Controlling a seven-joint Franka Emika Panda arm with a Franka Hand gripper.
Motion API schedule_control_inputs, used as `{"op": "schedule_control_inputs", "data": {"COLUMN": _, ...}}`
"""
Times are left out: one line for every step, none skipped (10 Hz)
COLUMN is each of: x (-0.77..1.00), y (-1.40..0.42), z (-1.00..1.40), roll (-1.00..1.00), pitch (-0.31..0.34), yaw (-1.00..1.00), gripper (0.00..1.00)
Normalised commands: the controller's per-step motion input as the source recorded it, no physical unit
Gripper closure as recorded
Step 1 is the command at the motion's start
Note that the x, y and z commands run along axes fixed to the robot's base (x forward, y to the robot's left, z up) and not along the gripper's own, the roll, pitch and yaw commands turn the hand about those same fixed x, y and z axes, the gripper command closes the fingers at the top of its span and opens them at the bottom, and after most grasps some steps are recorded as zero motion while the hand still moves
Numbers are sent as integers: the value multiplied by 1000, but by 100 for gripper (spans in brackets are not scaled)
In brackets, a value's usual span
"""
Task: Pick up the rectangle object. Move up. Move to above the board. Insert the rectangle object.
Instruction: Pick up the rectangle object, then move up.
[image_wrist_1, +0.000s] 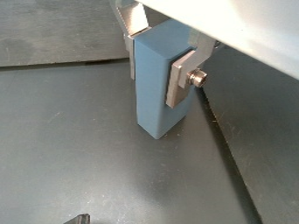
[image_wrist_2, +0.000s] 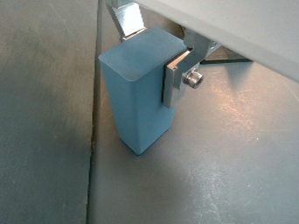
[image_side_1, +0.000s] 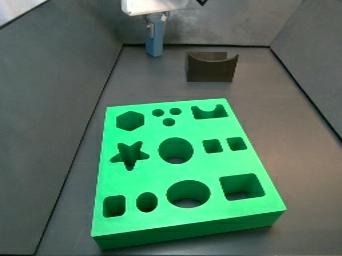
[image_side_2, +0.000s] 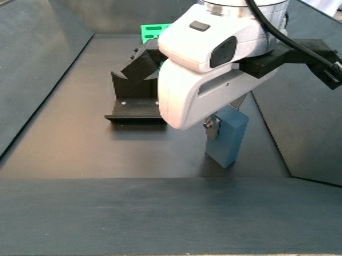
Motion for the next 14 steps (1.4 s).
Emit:
{"op": "schedule_control_inputs", "data": {"x": 0, "y": 0, "z": 0, "roll": 0, "pitch": 0, "yaw": 0, "gripper": 100}}
{"op": "schedule_control_inputs", "data": {"x": 0, "y": 0, "z": 0, "roll": 0, "pitch": 0, "yaw": 0, "gripper": 100}}
{"op": "schedule_control_inputs", "data": {"x": 0, "y": 0, "z": 0, "roll": 0, "pitch": 0, "yaw": 0, "gripper": 100}}
{"op": "schedule_control_inputs", "data": {"x": 0, "y": 0, "z": 0, "roll": 0, "pitch": 0, "yaw": 0, "gripper": 100}}
{"op": "schedule_control_inputs", "data": {"x": 0, "y": 0, "z": 0, "roll": 0, "pitch": 0, "yaw": 0, "gripper": 100}}
{"op": "schedule_control_inputs", "data": {"x": 0, "y": 0, "z": 0, "roll": 0, "pitch": 0, "yaw": 0, "gripper": 100}}
{"op": "schedule_control_inputs", "data": {"x": 0, "y": 0, "z": 0, "roll": 0, "pitch": 0, "yaw": 0, "gripper": 100}}
{"op": "schedule_control_inputs", "data": {"x": 0, "y": 0, "z": 0, "roll": 0, "pitch": 0, "yaw": 0, "gripper": 100}}
{"op": "schedule_control_inputs", "data": {"x": 0, "y": 0, "z": 0, "roll": 0, "pitch": 0, "yaw": 0, "gripper": 100}}
{"op": "schedule_control_inputs", "data": {"x": 0, "y": 0, "z": 0, "roll": 0, "pitch": 0, "yaw": 0, "gripper": 100}}
{"op": "schedule_control_inputs", "data": {"x": 0, "y": 0, "z": 833, "roll": 0, "pitch": 0, "yaw": 0, "gripper": 100}}
{"op": "schedule_control_inputs", "data": {"x": 23, "y": 35, "z": 847, "roll": 5, "pitch": -9, "yaw": 37, "gripper": 100}}
{"op": "schedule_control_inputs", "data": {"x": -1, "y": 27, "z": 760, "roll": 10, "pitch": 28, "yaw": 33, "gripper": 100}}
{"op": "schedule_control_inputs", "data": {"x": -4, "y": 14, "z": 603, "roll": 34, "pitch": 65, "yaw": 19, "gripper": 100}}
